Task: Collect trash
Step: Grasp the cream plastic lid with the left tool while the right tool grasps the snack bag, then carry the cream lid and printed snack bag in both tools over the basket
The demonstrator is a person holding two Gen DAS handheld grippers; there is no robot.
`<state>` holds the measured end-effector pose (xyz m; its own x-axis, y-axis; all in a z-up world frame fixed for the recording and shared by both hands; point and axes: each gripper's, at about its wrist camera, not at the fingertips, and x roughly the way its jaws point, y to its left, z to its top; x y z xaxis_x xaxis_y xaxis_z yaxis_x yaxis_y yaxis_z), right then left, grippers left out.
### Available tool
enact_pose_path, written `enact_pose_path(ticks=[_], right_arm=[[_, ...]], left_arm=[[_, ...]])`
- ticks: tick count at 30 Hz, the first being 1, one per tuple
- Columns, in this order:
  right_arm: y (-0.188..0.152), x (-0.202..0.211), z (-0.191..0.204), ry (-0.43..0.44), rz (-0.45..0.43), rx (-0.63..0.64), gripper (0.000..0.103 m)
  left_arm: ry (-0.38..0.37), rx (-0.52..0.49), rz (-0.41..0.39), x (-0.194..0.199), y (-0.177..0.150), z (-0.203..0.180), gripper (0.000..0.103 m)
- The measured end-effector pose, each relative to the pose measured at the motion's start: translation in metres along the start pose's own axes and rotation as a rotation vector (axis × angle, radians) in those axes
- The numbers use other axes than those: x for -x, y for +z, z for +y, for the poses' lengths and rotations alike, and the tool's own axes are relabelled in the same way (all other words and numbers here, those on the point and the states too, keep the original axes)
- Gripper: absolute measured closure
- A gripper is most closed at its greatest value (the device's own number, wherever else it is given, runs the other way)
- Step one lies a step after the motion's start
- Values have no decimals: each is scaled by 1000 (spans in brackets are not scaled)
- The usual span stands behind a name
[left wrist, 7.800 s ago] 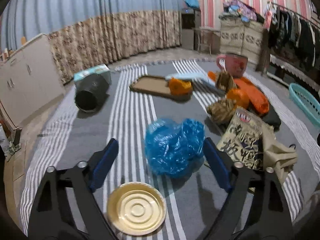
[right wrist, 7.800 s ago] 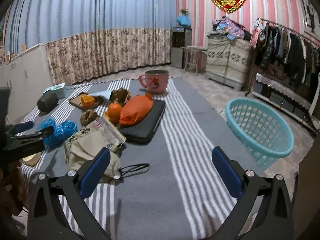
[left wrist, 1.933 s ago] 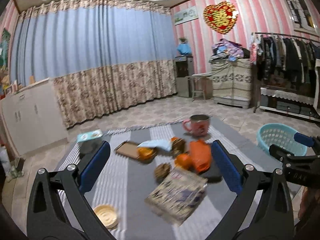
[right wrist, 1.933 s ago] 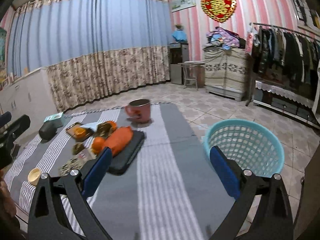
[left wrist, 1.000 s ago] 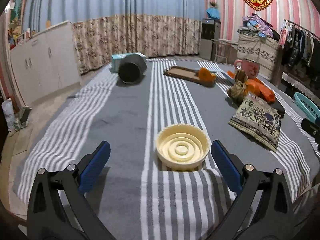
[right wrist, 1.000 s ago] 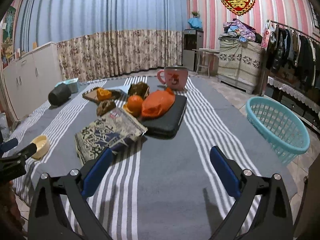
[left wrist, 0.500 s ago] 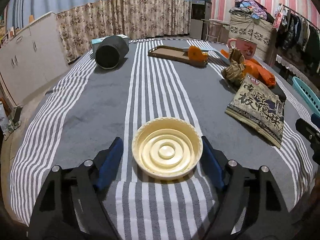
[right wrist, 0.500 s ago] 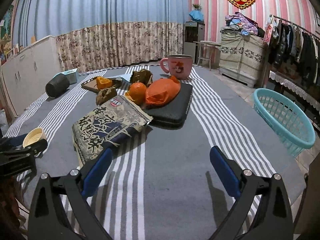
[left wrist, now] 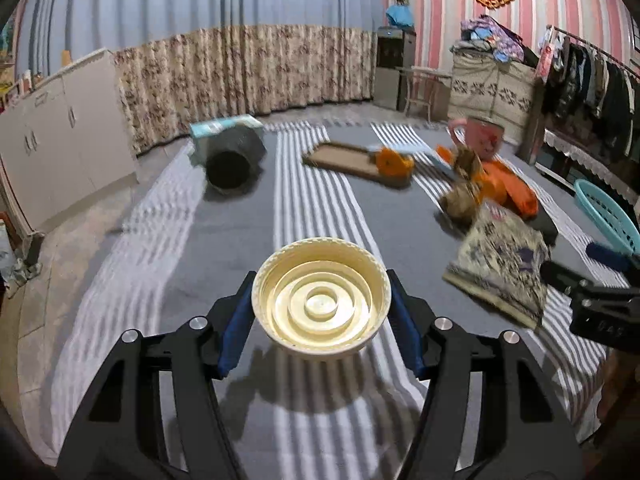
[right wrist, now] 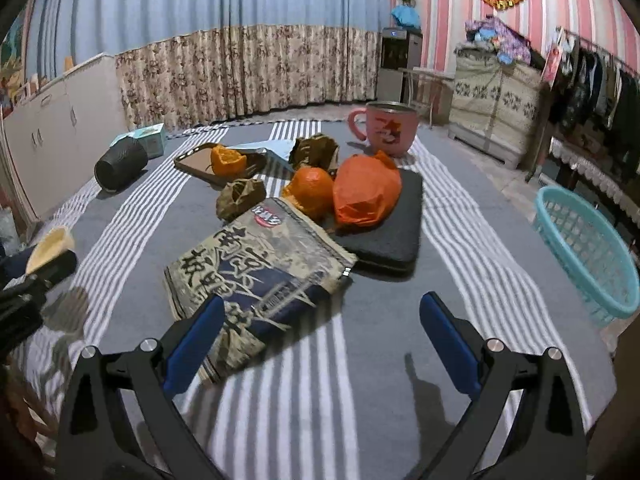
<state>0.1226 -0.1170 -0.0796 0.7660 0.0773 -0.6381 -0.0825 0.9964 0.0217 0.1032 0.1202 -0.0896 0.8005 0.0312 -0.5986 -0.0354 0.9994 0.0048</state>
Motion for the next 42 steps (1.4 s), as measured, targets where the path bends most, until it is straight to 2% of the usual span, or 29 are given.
enact_pose_path(ticks=[6, 11, 15, 18, 22, 23, 25, 27, 32, 42], right_arm=[[18, -24, -7, 37, 79, -79, 7], [25, -52, -21, 66, 171, -173, 7], [25, -65, -14, 43, 204, -158, 8], [26, -69, -3, 9, 213, -99, 23], [27, -65, 6, 9, 203, -33, 49], [27, -64, 7, 1, 201, -22, 52], [27, -60, 6, -18, 195, -16, 75], [26, -55, -2, 4, 190, -38, 91], [24, -41, -21, 54, 155, -85, 96], [47, 24, -63, 68, -35, -119, 99]], left_arm=[[3, 25, -54, 8, 17, 18, 43], [34, -2, -87, 7, 25, 23, 43], [41, -4, -99, 0, 32, 28, 43], [36, 3, -103, -3, 35, 29, 43], [32, 2, -108, -4, 34, 26, 43], [32, -2, -107, -4, 34, 25, 43], [35, -9, -104, -4, 33, 22, 43], [42, -18, -106, -1, 32, 20, 43], [50, -13, -119, 6, 35, 19, 43], [35, -41, -193, 32, 60, -9, 43]])
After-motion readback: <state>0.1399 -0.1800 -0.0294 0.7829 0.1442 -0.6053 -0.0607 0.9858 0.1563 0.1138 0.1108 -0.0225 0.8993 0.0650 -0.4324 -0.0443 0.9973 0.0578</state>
